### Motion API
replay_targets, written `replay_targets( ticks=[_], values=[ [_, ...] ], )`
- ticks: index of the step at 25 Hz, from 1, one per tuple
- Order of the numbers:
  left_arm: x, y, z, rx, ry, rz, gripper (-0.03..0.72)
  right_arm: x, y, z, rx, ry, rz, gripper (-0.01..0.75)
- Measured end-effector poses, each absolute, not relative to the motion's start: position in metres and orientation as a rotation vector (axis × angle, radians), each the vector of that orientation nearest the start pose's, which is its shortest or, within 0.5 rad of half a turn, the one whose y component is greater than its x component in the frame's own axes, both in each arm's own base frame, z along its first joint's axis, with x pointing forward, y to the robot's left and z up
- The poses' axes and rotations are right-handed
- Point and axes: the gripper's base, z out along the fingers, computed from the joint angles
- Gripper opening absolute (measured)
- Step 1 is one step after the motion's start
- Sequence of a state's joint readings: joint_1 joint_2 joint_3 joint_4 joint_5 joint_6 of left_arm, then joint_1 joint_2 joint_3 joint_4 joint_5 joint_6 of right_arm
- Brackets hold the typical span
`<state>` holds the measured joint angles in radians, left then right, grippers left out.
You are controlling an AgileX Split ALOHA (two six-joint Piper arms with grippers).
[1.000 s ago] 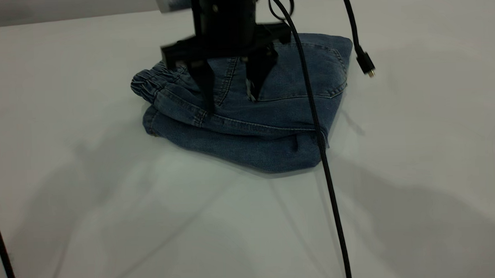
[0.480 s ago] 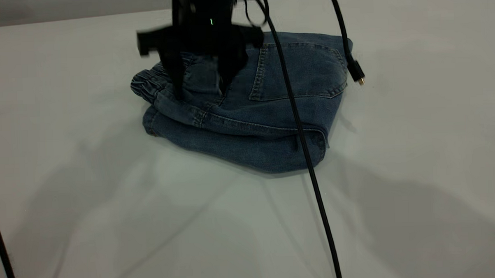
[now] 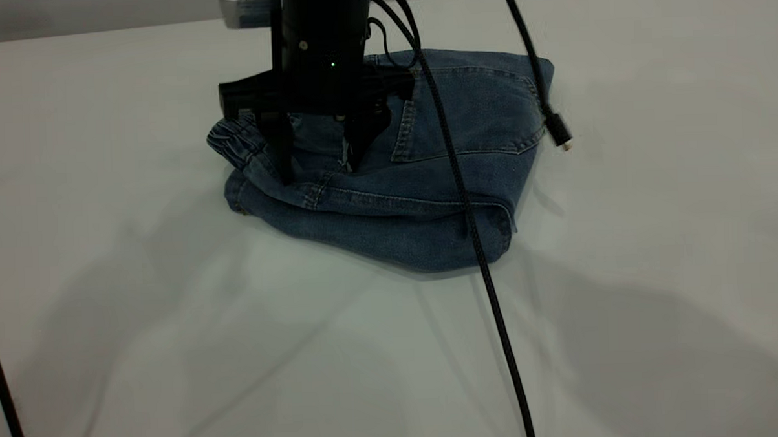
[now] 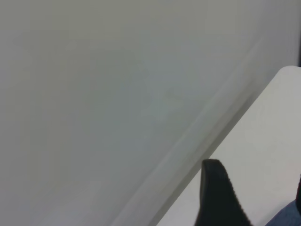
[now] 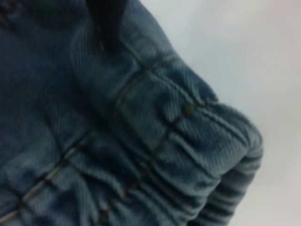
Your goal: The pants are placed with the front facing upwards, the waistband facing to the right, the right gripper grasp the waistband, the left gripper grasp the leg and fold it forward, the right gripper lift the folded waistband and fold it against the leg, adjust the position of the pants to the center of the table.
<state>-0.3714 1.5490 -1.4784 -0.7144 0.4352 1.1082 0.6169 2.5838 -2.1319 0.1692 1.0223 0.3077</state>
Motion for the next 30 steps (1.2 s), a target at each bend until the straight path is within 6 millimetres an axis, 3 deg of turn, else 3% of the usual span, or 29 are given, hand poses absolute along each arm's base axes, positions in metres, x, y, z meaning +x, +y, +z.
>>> replay_targets(
  ticks=[9,19,30],
  values=[
    [0.328,-0.155,0.409,0.919,1.639,-0.218,0.378,0.41,0.31,0.063,-0.407,3.056,0.254,0.44],
    [0.327,-0.155,0.409,0.918,1.638,-0.218,0.378,0.399,0.303,0.055,-0.537,3.172,0.142,0.44],
    [0.328,-0.155,0.409,0.914,1.635,-0.213,0.378,0.385,0.313,0.053,-0.694,3.18,0.09,0.44]
  ],
)
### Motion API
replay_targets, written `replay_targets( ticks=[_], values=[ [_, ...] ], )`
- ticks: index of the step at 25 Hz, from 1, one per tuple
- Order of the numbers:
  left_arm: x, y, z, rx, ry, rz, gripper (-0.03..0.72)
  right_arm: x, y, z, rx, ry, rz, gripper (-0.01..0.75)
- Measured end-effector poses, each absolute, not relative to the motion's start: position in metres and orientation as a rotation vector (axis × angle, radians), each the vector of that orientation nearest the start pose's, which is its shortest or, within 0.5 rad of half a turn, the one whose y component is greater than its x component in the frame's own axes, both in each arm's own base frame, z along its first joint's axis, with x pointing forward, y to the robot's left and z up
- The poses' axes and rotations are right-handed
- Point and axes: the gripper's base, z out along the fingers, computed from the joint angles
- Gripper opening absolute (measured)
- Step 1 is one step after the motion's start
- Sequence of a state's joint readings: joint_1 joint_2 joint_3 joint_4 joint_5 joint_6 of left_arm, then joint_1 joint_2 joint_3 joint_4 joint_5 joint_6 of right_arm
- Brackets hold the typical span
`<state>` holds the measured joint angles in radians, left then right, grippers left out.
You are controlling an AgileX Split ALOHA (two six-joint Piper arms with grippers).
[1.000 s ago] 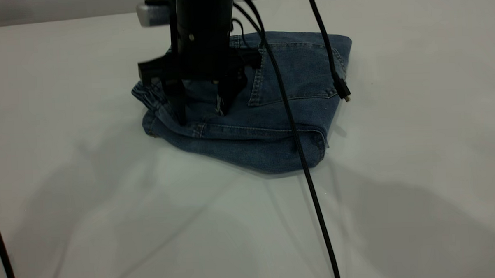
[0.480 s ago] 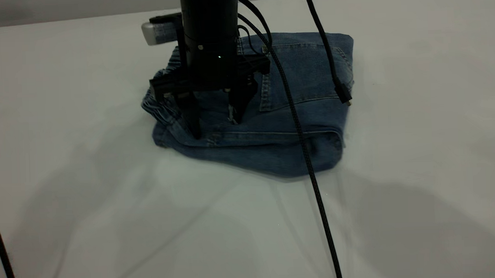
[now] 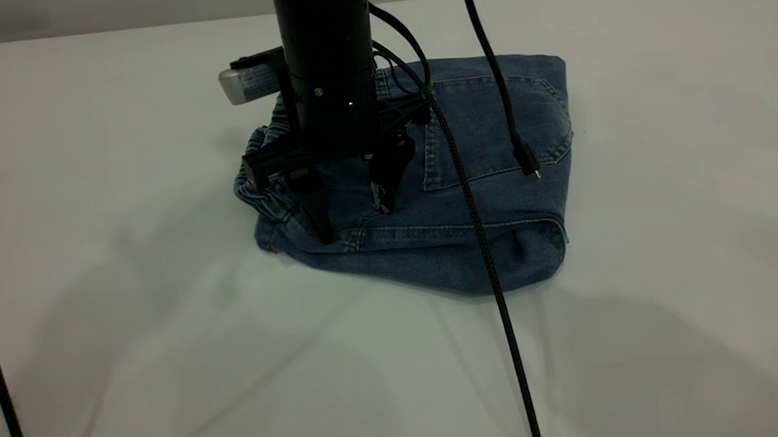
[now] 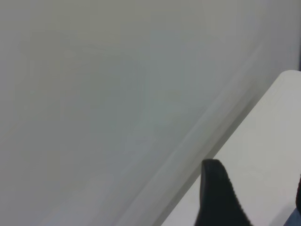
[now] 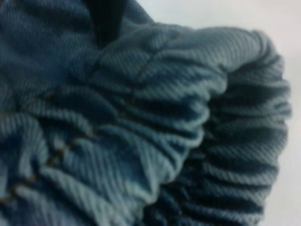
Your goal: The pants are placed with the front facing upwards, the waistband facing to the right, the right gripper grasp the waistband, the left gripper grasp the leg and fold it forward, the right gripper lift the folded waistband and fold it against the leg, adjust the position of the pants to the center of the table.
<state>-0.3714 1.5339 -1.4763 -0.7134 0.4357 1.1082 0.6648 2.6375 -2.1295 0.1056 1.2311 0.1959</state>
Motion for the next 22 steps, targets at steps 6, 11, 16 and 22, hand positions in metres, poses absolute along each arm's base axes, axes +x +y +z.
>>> replay_targets(
  ticks=[6,11,16,22],
  values=[
    [0.328,-0.155,0.409,0.918,1.633,-0.209,0.378,0.381,0.319,0.052,-0.742,3.174,0.099,0.43],
    [0.328,-0.154,0.41,0.914,1.629,-0.201,0.378,0.381,0.32,0.057,-0.75,3.164,0.126,0.413],
    [0.329,-0.154,0.41,0.909,1.625,-0.196,0.378,0.381,0.321,0.069,-0.758,3.138,0.154,0.407],
    [0.329,-0.154,0.41,0.908,1.622,-0.191,0.378,0.384,0.321,0.088,-0.786,3.082,0.149,0.405]
  ],
)
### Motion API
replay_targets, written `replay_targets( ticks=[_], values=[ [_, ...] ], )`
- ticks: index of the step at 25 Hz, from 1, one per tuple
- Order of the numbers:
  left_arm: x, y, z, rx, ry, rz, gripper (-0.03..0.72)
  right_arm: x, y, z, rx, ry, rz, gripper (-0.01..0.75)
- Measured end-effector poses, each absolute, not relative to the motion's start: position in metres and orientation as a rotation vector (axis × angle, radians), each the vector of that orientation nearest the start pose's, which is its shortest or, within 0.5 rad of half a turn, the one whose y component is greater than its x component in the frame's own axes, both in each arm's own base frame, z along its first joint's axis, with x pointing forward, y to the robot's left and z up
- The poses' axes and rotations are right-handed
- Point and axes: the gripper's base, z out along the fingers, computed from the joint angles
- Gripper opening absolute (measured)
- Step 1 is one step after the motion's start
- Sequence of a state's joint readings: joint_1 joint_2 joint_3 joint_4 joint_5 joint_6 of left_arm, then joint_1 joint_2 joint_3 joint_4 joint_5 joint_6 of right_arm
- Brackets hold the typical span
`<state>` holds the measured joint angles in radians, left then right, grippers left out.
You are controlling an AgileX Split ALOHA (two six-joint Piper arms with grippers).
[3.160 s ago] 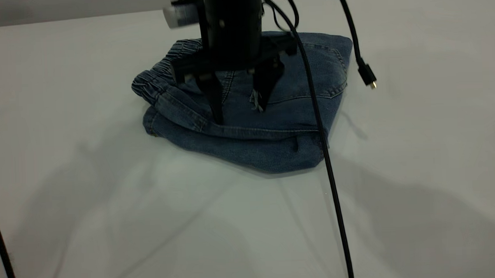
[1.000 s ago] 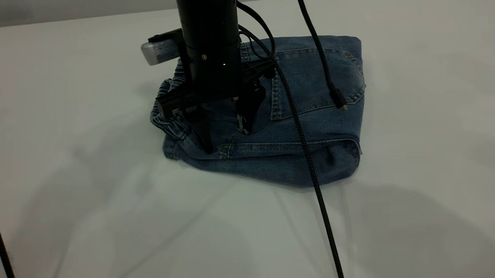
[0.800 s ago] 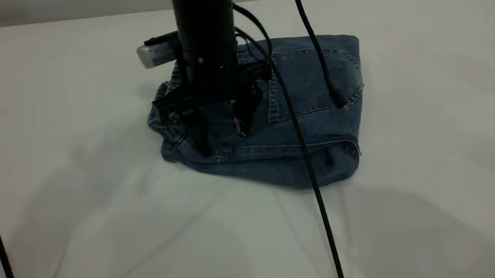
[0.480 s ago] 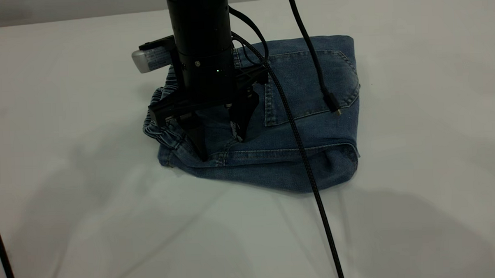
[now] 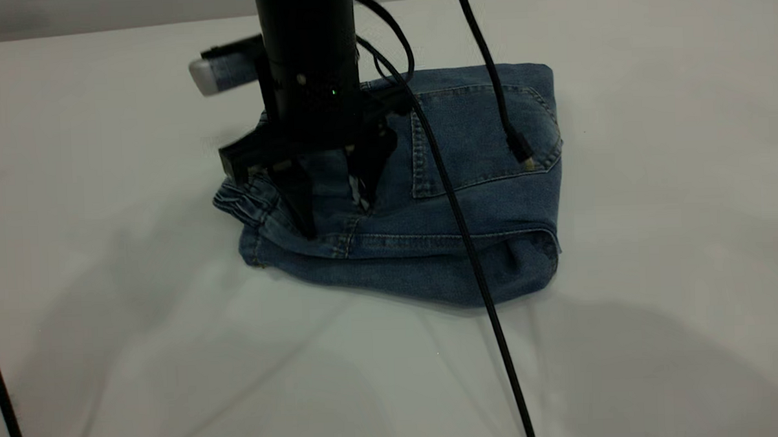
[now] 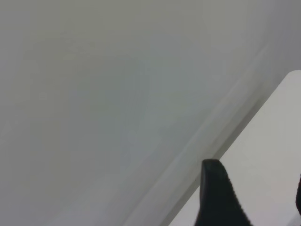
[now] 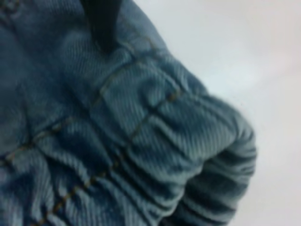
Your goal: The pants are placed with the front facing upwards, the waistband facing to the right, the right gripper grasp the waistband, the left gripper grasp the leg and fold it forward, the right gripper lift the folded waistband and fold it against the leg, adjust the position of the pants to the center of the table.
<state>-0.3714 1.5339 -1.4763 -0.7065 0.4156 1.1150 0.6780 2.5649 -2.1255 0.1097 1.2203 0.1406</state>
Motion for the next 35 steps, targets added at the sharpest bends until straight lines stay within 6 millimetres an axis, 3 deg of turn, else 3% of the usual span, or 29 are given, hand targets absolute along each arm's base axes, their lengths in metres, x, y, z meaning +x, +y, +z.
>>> replay_targets(
  ticks=[6,14,19,23,28,35],
  values=[
    [0.33,-0.152,0.411,0.91,1.615,-0.163,0.378,0.386,0.321,0.129,-0.818,2.989,0.174,0.405],
    [0.332,-0.149,0.411,0.916,1.605,-0.118,0.378,0.381,0.312,0.211,-0.828,2.815,0.206,0.405],
    [0.336,-0.139,0.411,0.888,1.621,-0.101,0.378,0.362,0.296,0.266,-0.862,2.717,0.218,0.403],
    [0.338,-0.134,0.411,0.872,1.624,-0.09,0.378,0.339,0.274,0.298,-0.857,2.684,0.192,0.403],
    [0.338,-0.134,0.411,0.872,1.624,-0.092,0.378,0.31,0.251,0.305,-0.835,2.736,0.187,0.403],
    [0.339,-0.134,0.411,0.873,1.626,-0.092,0.378,0.281,0.234,0.249,-0.878,2.96,0.153,0.402]
  ],
)
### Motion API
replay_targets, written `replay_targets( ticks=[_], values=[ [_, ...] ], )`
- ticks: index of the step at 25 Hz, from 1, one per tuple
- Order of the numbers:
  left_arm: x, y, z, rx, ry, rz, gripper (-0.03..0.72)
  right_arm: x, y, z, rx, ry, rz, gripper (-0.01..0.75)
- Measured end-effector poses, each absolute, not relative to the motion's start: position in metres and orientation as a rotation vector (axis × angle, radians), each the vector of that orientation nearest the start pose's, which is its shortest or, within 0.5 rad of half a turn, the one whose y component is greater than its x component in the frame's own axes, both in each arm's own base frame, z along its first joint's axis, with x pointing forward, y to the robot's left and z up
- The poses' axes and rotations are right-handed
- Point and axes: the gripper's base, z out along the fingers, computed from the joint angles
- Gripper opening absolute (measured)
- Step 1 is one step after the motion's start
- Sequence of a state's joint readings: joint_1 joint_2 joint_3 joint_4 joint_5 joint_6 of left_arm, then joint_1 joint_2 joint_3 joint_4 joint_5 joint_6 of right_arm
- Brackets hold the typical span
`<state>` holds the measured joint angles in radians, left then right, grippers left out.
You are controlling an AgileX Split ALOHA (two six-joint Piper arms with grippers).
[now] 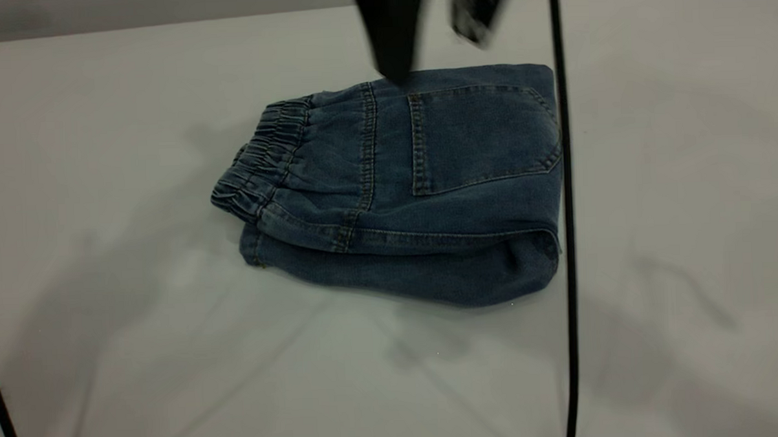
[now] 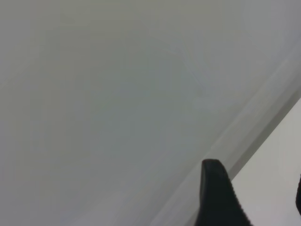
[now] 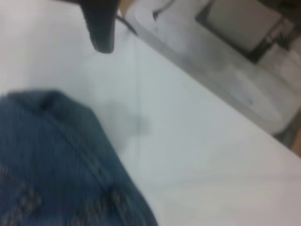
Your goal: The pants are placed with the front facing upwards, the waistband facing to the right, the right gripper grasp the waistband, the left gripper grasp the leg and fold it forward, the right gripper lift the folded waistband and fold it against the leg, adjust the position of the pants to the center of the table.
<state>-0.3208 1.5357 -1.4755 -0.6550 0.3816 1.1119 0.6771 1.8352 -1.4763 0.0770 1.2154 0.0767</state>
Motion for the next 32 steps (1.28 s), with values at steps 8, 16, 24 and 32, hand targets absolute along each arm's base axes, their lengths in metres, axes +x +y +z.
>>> replay_targets(
  ticks=[8,16,24,32],
  values=[
    [0.346,-0.137,0.4,0.883,1.652,-0.097,0.378,0.263,0.219,0.213,-0.806,2.98,0.147,0.372],
    [0.346,-0.137,0.4,0.888,1.655,-0.101,0.378,0.304,0.254,0.166,-0.615,2.807,0.319,0.37],
    [0.345,-0.137,0.399,0.895,1.659,-0.105,0.378,0.339,0.282,0.128,-0.525,2.74,0.379,0.37],
    [0.345,-0.138,0.399,0.896,1.664,-0.113,0.378,0.347,0.28,0.076,-0.514,2.785,0.261,0.37]
  ],
)
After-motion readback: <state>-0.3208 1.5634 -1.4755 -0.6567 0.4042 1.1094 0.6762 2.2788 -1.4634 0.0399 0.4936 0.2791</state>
